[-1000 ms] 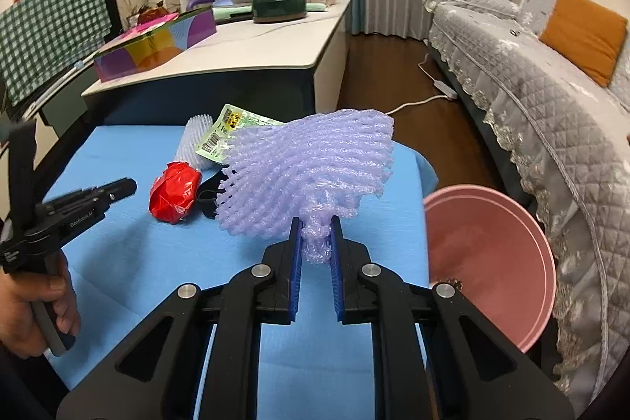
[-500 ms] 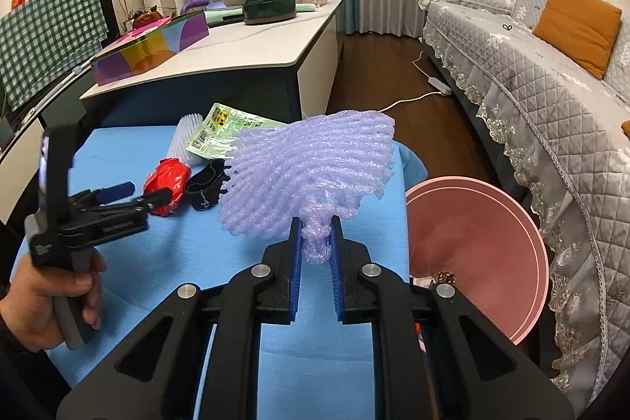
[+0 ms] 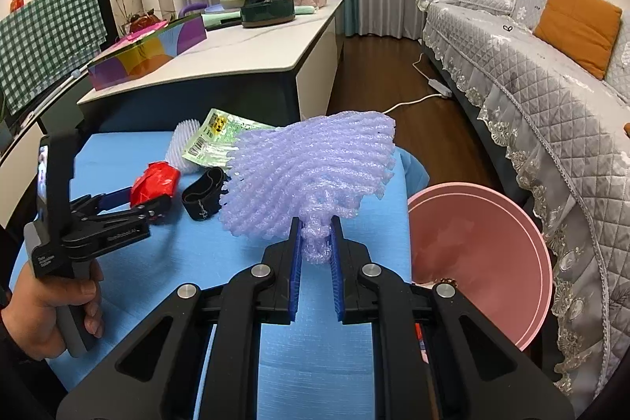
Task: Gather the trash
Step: 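Grasp the purple foam net with the right tool while the left tool grasps the second red bag, then carry the foam net and red bag over the pink bin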
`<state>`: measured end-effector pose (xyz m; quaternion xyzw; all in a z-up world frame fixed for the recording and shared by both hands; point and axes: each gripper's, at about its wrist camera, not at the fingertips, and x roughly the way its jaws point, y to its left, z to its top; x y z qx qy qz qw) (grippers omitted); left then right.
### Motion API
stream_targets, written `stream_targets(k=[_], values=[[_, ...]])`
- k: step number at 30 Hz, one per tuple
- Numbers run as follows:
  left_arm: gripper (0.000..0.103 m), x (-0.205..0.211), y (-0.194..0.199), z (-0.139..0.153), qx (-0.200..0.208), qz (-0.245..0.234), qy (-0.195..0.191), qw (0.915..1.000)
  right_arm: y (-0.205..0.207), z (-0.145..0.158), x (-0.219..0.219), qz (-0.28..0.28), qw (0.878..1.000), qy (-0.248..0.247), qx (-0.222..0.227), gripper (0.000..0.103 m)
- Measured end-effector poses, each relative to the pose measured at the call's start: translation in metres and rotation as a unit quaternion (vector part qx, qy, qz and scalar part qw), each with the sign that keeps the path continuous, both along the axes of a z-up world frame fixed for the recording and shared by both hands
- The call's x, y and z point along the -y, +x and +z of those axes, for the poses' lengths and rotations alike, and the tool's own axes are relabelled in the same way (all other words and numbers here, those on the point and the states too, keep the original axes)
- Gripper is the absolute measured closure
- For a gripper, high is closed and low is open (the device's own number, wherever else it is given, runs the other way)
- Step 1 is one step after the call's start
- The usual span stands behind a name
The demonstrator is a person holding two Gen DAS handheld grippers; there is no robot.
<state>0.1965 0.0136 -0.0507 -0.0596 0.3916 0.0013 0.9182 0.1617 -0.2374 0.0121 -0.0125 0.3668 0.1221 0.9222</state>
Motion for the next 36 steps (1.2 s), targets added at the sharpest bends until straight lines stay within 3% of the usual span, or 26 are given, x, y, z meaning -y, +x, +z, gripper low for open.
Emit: stream_targets(k=[17,36], values=[[0.031,0.021,-0.051,0.053,0.085,-0.033,0.007,0.9958,-0.038,0.04,0.028,-0.036,0.998,0.025,0.047,0.089],[0.031,0.067,-0.062,0.059,0.103,-0.086,0.005,0.9909,-0.067,0.054,0.09,-0.105,0.992,0.034,0.061,0.089]])
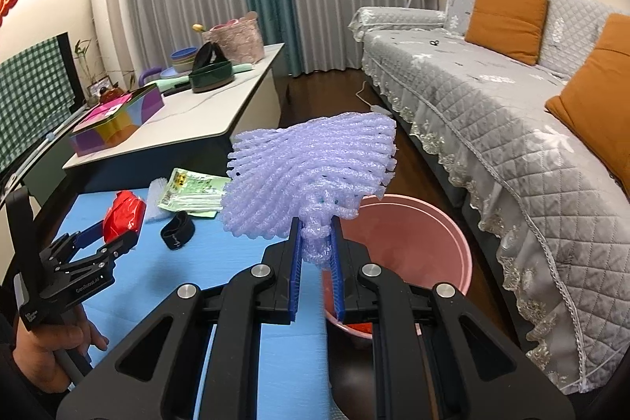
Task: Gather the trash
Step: 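Carry the foam net and red bag over the pink bin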
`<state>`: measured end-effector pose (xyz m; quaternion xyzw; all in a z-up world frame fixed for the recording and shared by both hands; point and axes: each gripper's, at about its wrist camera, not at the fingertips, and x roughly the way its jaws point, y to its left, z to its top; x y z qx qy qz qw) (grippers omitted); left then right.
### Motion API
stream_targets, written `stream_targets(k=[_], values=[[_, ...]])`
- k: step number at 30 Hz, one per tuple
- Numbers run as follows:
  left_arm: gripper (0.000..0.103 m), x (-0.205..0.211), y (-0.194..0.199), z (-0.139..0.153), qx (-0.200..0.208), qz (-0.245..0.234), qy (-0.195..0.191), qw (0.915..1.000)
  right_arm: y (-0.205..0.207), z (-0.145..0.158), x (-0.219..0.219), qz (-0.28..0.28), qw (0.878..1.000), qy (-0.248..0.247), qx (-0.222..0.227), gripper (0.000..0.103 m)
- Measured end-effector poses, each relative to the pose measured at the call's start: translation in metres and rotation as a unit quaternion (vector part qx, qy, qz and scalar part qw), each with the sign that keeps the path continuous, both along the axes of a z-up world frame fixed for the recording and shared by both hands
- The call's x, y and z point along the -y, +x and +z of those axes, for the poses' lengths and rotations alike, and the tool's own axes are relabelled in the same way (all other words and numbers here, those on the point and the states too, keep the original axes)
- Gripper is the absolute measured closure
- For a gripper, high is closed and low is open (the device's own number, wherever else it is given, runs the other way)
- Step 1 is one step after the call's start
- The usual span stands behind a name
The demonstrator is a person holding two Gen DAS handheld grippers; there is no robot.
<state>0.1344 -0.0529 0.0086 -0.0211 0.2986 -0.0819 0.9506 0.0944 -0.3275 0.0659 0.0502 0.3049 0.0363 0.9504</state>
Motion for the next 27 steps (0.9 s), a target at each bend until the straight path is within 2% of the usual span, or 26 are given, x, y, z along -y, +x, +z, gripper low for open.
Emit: stream_targets(k=[16,27], values=[[0.031,0.038,0.003,0.002,0.007,-0.038,-0.003,0.9993,-0.003,-0.001,0.043,-0.047,0.999,0.015,0.001,0.089],[0.031,0.057,0.001,0.0,0.005,-0.061,-0.003,0.9981,0.003,-0.002,0.063,-0.086,0.996,-0.005,-0.003,0.089]])
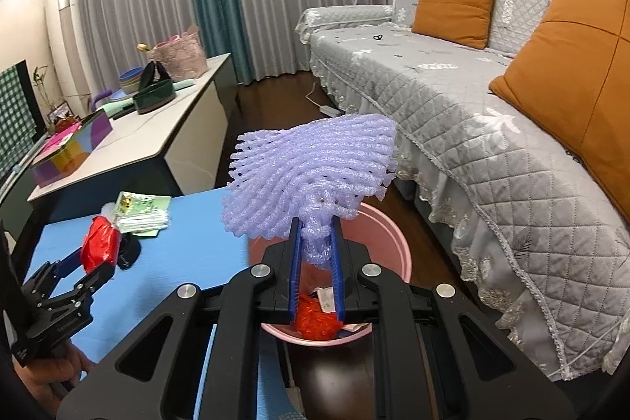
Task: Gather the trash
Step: 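Carry the foam net and red bag over the pink bin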
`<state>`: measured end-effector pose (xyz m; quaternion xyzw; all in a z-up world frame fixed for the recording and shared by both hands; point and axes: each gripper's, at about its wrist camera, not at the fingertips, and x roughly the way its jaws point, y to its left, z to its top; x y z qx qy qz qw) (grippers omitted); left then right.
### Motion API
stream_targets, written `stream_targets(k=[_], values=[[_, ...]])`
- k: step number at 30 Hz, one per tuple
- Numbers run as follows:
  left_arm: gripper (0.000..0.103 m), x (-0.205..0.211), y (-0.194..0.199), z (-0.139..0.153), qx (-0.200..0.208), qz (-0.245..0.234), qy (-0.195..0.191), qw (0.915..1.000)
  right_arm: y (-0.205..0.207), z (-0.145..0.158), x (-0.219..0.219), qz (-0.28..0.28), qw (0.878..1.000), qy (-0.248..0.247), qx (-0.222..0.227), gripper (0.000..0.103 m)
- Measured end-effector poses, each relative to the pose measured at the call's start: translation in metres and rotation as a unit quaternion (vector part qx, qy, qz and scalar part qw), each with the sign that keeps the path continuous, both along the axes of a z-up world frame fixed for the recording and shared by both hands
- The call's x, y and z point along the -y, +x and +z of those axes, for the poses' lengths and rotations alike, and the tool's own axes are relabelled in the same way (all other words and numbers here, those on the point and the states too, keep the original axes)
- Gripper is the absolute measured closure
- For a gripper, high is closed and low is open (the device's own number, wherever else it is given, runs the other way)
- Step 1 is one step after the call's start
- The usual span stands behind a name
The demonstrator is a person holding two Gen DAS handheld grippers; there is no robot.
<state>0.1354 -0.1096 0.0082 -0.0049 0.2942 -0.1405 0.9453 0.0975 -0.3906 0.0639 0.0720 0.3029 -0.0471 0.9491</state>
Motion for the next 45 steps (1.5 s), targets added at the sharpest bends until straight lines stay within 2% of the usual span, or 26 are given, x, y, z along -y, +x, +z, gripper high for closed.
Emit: stream_targets(k=[7,19,29,39,42,43,44,45], values=[[0.031,0.018,0.002,0.004,0.003,-0.015,-0.001,0.9999,0.001,0.003,0.006,-0.009,1.0,-0.008,0.003,0.089],[0.031,0.071,0.014,0.007,0.006,-0.065,-0.001,0.9978,0.008,-0.005,0.027,-0.04,0.999,-0.017,-0.006,0.089],[0.031,0.117,0.039,-0.002,0.002,-0.1,0.006,0.9949,0.025,-0.014,0.039,-0.058,0.998,-0.005,-0.017,0.089],[0.031,0.141,0.064,-0.012,-0.002,-0.123,0.005,0.9924,0.046,-0.019,0.04,-0.059,0.998,-0.004,-0.018,0.088],[0.03,0.148,0.072,-0.015,-0.004,-0.136,0.005,0.9908,0.052,-0.022,0.042,-0.056,0.998,0.008,-0.019,0.083],[0.028,0.151,0.073,-0.017,-0.006,-0.14,0.008,0.9902,0.053,-0.022,0.043,-0.057,0.998,0.01,-0.017,0.071],[0.026,0.154,0.076,-0.02,-0.013,-0.146,0.016,0.989,0.054,-0.022,0.043,-0.057,0.998,0.012,-0.017,0.054],[0.026,0.156,0.077,-0.022,-0.015,-0.146,0.022,0.9889,0.054,-0.022,0.043,-0.058,0.998,0.012,-0.015,0.049]])
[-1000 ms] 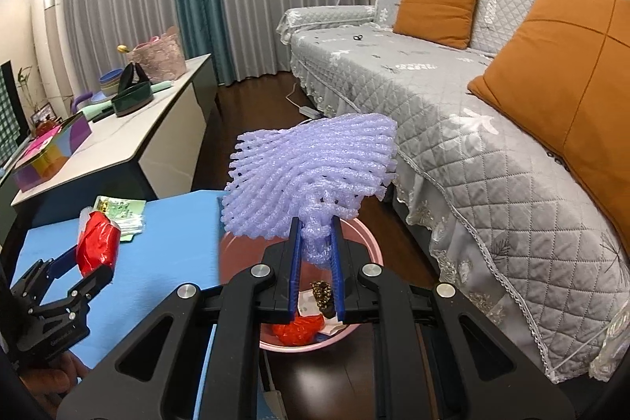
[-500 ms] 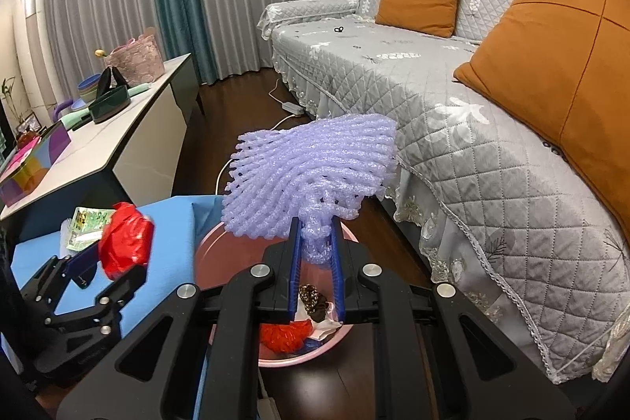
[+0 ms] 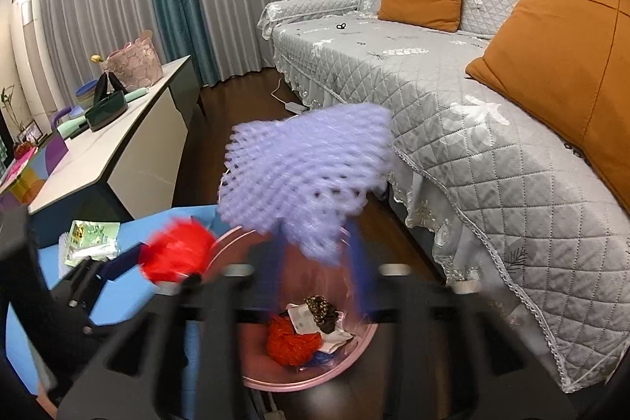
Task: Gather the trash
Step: 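Open both tools over the pink bin to drop the items, then move both open tools back over the remaining trash on the table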
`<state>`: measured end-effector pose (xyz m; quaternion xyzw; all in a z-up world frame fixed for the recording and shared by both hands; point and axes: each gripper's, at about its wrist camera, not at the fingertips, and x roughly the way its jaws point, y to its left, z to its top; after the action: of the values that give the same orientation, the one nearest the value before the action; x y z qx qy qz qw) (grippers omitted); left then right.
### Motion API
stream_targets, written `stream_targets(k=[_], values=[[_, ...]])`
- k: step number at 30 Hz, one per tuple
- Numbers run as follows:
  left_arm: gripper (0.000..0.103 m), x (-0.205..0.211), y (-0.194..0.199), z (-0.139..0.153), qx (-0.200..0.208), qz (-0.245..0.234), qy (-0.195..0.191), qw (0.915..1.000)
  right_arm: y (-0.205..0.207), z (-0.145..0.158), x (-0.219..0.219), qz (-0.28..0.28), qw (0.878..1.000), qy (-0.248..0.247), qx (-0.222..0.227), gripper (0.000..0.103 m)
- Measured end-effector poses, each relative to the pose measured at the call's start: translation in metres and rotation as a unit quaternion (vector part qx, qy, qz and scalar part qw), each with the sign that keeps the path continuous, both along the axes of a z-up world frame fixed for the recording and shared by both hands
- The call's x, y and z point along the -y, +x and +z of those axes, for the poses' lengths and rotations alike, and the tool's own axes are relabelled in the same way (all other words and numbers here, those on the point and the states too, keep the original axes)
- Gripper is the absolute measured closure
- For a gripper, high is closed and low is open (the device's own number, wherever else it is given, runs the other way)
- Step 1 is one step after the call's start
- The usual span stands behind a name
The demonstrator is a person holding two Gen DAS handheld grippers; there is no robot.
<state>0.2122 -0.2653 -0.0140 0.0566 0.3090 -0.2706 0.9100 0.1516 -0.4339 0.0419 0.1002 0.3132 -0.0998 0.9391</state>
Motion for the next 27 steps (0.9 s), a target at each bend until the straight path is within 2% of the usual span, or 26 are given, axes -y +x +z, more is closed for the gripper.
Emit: stream_targets(k=[8,18,23,27], values=[[0.026,-0.03,-0.012,0.004,-0.009,0.027,-0.02,0.9994,0.003,0.003,-0.01,0.008,1.0,-0.006,0.0,0.048],[0.026,-0.093,-0.054,0.039,0.013,0.075,-0.024,0.9968,-0.01,0.021,-0.03,0.02,0.999,0.032,0.016,0.048],[0.026,-0.142,-0.073,0.045,0.027,0.124,-0.026,0.9916,-0.019,0.033,-0.065,0.051,0.998,0.038,0.028,0.048],[0.026,-0.189,-0.078,0.036,0.025,0.19,-0.025,0.9811,-0.023,0.036,-0.099,0.087,0.995,0.028,0.034,0.048]])
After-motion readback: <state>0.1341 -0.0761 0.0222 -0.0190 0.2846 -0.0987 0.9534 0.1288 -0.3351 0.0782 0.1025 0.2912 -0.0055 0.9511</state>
